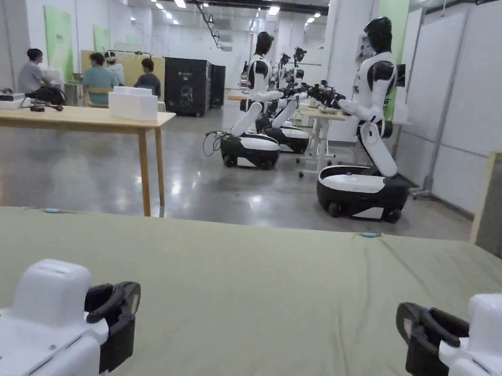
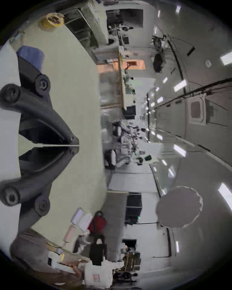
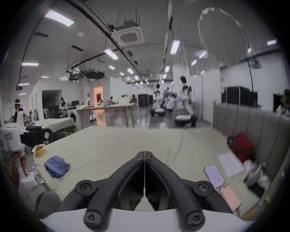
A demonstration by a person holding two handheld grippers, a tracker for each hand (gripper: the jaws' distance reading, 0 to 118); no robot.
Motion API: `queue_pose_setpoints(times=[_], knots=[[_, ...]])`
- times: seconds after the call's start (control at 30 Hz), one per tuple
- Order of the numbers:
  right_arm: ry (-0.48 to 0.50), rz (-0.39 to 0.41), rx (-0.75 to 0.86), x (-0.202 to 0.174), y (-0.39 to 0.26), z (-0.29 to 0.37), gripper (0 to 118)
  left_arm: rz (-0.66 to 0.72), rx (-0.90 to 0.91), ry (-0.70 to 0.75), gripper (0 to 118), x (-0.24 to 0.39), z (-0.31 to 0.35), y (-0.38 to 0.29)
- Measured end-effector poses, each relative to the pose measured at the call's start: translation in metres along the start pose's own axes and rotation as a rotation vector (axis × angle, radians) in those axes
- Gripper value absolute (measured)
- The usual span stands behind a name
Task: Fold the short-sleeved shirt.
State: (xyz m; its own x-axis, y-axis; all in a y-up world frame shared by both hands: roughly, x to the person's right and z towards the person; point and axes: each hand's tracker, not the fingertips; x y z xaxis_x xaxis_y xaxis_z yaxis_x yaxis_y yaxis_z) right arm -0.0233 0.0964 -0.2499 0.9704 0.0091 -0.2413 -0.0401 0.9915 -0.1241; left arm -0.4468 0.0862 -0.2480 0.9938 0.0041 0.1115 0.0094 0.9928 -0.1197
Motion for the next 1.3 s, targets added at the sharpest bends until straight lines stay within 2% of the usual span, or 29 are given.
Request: queue_pose_setpoints(times=[0.1, 0.17, 0.23, 0.37, 0.43, 0.47, 0.57, 0.63, 0.7, 0.83, 0.97, 1.0, 1.03, 1.07, 1.1, 1.13, 1.17, 1.2, 1.23, 1.27, 1.3], knots=[[-0.053, 0.028, 0.069, 0.004, 0.042, -0.038, 1, -0.016, 0.089, 0.001, 0, 0.019, -0.042, 0.038], [-0.056, 0.061, 0.099, 0.005, 0.06, -0.068, 1, -0.01, 0.083, -0.02, 0, 0.03, -0.078, 0.053], [-0.111, 0.081, 0.105, 0.002, 0.071, -0.1, 1, -0.017, 0.078, 0.01, 0, 0.032, -0.113, 0.062], [-0.098, 0.085, 0.134, 0.001, 0.075, -0.16, 2, -0.039, 0.067, 0.043, 0, 0.033, -0.183, 0.066], [-0.16, 0.186, 0.148, -0.003, 0.071, -0.183, 2, -0.066, 0.049, 0.065, 0, 0.034, -0.205, 0.064], [-0.196, 0.234, 0.142, -0.005, 0.066, -0.195, 2, -0.083, 0.023, 0.132, 0, 0.033, -0.21, 0.06], [-0.157, 0.181, 0.056, -0.004, 0.06, -0.209, 2, -0.093, 0.022, 0.122, 0, 0.032, -0.217, 0.052], [-0.182, 0.168, 0.073, -0.006, 0.059, -0.206, 2, -0.07, 0.016, 0.151, 0, 0.032, -0.216, 0.051], [-0.194, 0.161, 0.089, -0.007, 0.063, -0.201, 2, 0.013, 0.014, 0.126, 0, 0.028, -0.215, 0.051], [-0.198, 0.148, 0.107, -0.007, 0.075, -0.192, 2, -0.04, 0.049, 0.162, 0, 0.031, -0.207, 0.065], [-0.199, 0.105, 0.111, -0.002, 0.079, -0.191, 3, 0.004, 0.073, 0.153, 0, 0.033, -0.201, 0.074], [-0.199, 0.106, 0.112, -0.002, 0.078, -0.19, 5, 0.007, 0.078, 0.151, 0, 0.034, -0.2, 0.075], [-0.194, 0.109, 0.112, 0.0, 0.077, -0.191, 14, 0.002, 0.079, 0.155, 0, 0.036, -0.2, 0.077], [-0.188, 0.113, 0.109, 0.0, 0.077, -0.19, 39, -0.02, 0.078, 0.163, 3, 0.036, -0.201, 0.078], [-0.181, 0.113, 0.104, 0.0, 0.076, -0.19, 66, -0.049, 0.066, 0.166, 8, 0.036, -0.203, 0.08], [-0.174, 0.109, 0.096, 0.0, 0.076, -0.19, 92, -0.063, 0.063, 0.167, 20, 0.037, -0.203, 0.081], [-0.173, 0.096, 0.089, 0.002, 0.074, -0.192, 110, -0.071, 0.058, 0.16, 60, 0.037, -0.204, 0.081], [-0.176, 0.086, 0.095, 0.003, 0.072, -0.19, 115, -0.073, 0.052, 0.147, 102, 0.038, -0.205, 0.08], [-0.181, 0.082, 0.11, 0.003, 0.07, -0.189, 117, -0.065, 0.042, 0.136, 118, 0.036, -0.206, 0.08], [-0.184, 0.075, 0.124, 0.004, 0.069, -0.188, 118, -0.038, 0.008, 0.115, 118, 0.037, -0.208, 0.076], [-0.187, 0.074, 0.123, 0.004, 0.069, -0.189, 118, -0.045, 0.06, 0.125, 118, 0.043, -0.204, 0.073]])
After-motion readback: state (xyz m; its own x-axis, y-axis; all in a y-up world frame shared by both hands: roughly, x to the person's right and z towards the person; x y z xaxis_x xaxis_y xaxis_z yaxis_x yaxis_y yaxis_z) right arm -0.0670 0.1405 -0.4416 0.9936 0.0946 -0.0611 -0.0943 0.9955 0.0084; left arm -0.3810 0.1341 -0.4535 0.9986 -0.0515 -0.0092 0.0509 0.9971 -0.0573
